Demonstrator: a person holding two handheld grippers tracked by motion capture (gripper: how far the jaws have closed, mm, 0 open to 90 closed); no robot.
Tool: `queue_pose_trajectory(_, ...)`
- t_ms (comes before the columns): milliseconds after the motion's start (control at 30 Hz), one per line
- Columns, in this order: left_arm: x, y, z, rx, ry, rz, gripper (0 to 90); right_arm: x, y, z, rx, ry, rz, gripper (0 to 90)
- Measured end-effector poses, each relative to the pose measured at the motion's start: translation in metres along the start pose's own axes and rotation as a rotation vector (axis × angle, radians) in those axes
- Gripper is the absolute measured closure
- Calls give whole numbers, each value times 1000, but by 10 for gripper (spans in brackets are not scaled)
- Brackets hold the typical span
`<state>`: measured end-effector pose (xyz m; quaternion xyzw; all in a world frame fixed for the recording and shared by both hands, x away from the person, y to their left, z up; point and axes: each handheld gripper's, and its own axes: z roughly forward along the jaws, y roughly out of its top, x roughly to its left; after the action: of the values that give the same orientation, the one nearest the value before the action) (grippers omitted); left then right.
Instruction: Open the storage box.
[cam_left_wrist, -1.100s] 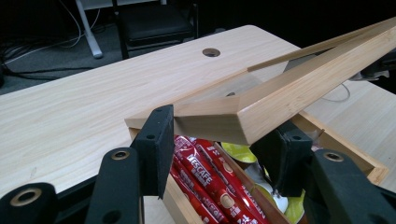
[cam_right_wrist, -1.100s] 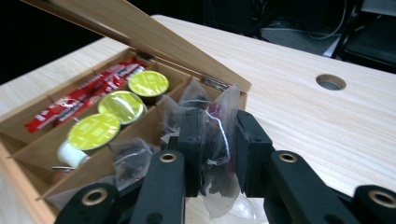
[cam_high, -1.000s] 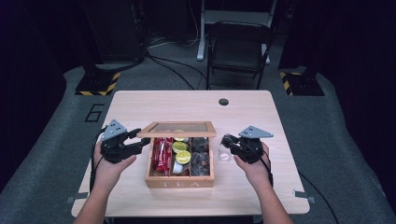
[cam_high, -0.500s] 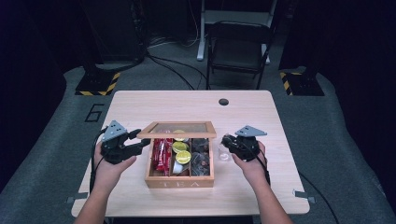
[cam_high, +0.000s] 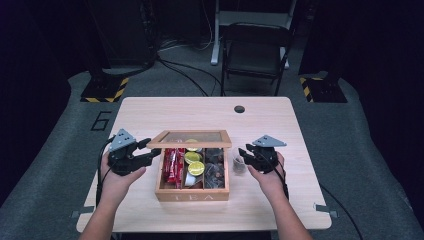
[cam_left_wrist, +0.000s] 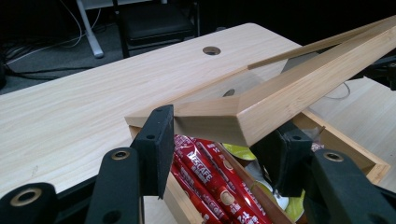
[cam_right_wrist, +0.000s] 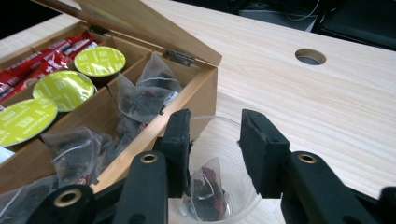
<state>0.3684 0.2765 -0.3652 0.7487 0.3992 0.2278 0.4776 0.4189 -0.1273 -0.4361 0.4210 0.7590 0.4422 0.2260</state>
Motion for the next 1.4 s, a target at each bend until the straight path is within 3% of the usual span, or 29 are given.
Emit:
queue_pose_trajectory(167,0,0,0,6,-1,2,490,5,5,-6,-9,25,-3,601)
queue_pose_trajectory(367,1,0,-1,4,-7,-1,491,21,18,-18,-40,85,-34,582)
queue_pose_trajectory(700,1,2,-3,1,-10,3,491,53,37,-33,-95,163,-135,530)
queue_pose_trajectory(800,2,2,-4,-5,-14,-1,493,57,39,-32,-89,155,-149,519)
queue_pose_trajectory(933,2,2,-3,-6,-14,-2,492,56,41,-32,-79,148,-130,518)
queue_pose_trajectory(1100,2,3,-4,0,-14,0,492,54,45,-35,-99,131,-104,514)
queue_pose_trajectory(1400,0,3,-3,-4,-6,-3,493,57,50,-38,-139,130,-114,510)
